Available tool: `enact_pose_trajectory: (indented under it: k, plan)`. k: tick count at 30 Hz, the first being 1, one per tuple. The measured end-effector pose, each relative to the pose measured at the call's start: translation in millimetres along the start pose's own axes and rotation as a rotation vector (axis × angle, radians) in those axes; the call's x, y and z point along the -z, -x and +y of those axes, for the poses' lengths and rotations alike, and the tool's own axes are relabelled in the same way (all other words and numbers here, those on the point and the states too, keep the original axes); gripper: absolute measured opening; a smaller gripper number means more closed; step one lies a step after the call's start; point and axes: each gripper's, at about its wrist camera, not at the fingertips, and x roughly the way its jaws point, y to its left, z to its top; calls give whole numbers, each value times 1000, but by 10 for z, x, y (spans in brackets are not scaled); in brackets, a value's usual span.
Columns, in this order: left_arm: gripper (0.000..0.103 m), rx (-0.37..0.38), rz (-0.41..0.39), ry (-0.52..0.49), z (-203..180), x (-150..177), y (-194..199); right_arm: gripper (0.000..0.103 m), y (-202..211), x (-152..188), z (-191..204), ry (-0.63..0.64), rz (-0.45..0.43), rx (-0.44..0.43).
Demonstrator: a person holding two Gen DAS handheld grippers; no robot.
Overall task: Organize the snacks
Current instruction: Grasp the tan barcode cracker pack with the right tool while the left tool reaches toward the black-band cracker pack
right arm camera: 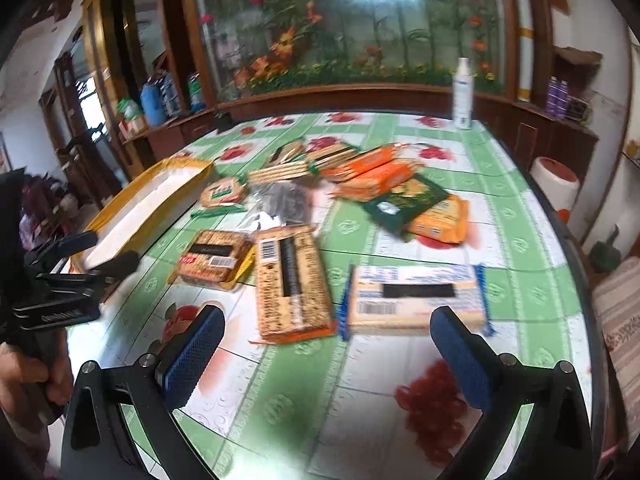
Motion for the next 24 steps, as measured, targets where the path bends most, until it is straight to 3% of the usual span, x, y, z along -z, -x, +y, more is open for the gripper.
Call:
enact_pose_trajectory:
  k: [10,15,22,24]
  plan:
    - [103,54,6,-29,-2,-46,-124,103,-397,-158,259,99,64,-33]
    - [103,159,78,-42,40,-95,-294,103,-578,-211,244,111,97,-61]
    - [103,280,86,-153,-44,-215,-357,103,-722,-311,146,95,128,-114]
    - [103,277,93,-189,-66,-244,-412,103,-758,-319,150,102,138,-127]
